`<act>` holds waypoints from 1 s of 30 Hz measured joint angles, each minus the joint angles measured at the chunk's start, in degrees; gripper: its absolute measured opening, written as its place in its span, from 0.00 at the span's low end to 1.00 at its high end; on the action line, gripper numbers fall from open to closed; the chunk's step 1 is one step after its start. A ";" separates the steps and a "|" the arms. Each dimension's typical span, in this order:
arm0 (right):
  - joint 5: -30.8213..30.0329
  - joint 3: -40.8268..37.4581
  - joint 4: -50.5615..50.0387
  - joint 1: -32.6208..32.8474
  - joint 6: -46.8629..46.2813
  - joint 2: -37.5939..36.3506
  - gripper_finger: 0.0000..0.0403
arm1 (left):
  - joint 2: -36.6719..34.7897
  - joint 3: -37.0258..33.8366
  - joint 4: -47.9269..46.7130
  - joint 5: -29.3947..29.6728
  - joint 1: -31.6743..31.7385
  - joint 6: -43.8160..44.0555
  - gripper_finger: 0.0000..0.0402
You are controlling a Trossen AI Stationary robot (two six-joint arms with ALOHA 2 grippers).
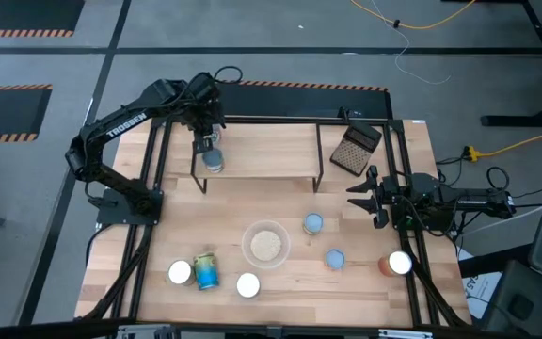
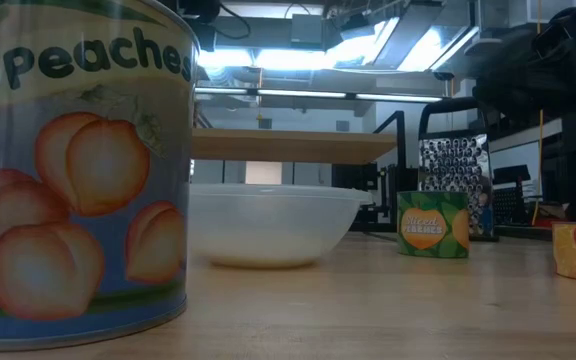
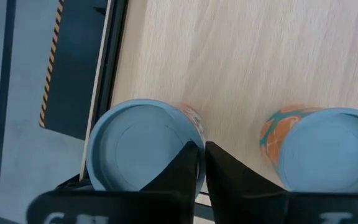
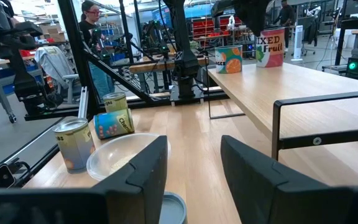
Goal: Pick and place cans onto a shelf
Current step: Put the canned mixed fruit on the shelf
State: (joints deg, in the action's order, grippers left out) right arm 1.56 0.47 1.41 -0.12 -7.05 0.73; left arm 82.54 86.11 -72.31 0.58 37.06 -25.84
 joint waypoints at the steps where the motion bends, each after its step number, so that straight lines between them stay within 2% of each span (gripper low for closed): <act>1: 0.00 0.00 0.00 -0.02 0.00 0.00 0.39 | 0.01 0.00 0.00 -0.02 0.00 0.16 0.08; 16: 0.02 0.00 0.00 -0.02 0.00 0.00 0.39 | 0.11 -0.07 -0.04 1.41 -0.04 0.32 0.20; 30: 0.00 0.00 0.00 -0.02 0.00 0.00 0.39 | 0.11 1.02 -0.47 2.04 -0.03 0.33 0.20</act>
State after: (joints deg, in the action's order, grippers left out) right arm 1.56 0.47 1.41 -0.14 -7.05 0.73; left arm 82.65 87.12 -72.78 2.62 37.02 -25.52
